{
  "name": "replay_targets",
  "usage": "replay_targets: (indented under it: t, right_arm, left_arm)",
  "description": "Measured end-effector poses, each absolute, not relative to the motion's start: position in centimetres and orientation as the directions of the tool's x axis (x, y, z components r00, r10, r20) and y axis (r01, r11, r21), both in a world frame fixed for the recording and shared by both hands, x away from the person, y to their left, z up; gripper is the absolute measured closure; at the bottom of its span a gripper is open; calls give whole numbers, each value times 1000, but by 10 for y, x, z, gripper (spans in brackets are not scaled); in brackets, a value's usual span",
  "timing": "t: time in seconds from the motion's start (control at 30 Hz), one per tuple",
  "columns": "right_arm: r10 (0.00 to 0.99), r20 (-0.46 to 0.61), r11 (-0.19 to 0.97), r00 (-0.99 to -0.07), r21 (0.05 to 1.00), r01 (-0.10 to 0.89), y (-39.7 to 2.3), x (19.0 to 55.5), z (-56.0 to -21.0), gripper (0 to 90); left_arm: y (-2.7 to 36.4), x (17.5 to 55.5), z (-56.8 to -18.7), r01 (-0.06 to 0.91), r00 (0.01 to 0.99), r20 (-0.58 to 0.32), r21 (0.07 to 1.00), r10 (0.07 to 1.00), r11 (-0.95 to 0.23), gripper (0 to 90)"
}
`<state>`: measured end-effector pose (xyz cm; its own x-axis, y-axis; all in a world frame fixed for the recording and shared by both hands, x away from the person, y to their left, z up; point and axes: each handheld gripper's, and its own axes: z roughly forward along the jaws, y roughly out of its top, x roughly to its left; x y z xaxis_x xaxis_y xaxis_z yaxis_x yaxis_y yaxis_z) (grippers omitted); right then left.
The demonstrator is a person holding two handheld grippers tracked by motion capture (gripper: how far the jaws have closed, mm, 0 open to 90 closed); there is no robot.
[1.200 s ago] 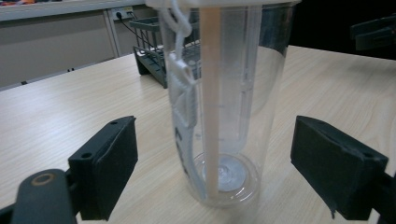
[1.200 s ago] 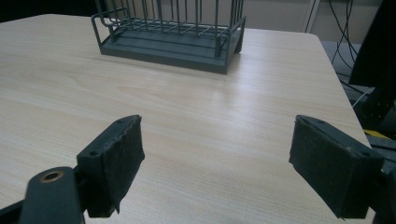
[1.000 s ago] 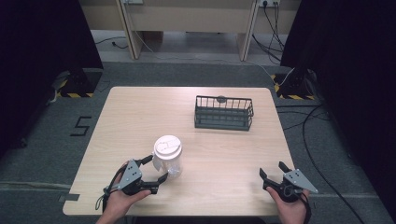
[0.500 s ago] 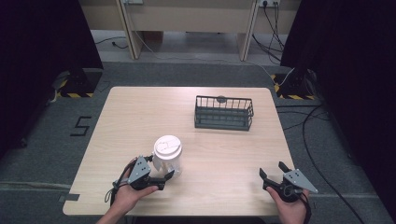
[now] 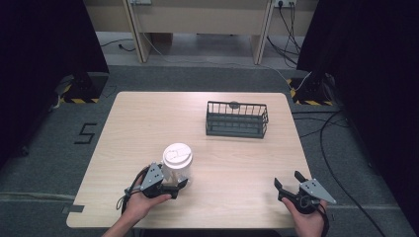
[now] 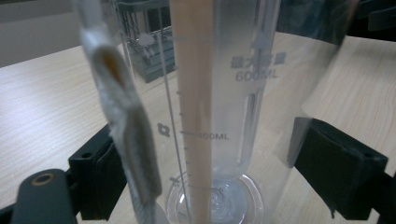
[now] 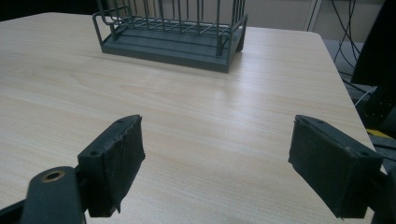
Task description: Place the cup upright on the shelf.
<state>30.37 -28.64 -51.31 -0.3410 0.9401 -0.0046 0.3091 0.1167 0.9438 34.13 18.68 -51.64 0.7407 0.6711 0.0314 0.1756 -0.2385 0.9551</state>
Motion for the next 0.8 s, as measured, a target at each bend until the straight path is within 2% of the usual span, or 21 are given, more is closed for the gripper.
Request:
replay_targets:
  t: [0.8]
  right_arm:
    - [940, -1, 118, -342, 940, 321, -286, 304, -513, 191]
  left_arm:
    - [184, 347, -517, 165, 755, 26, 960, 656, -227, 162]
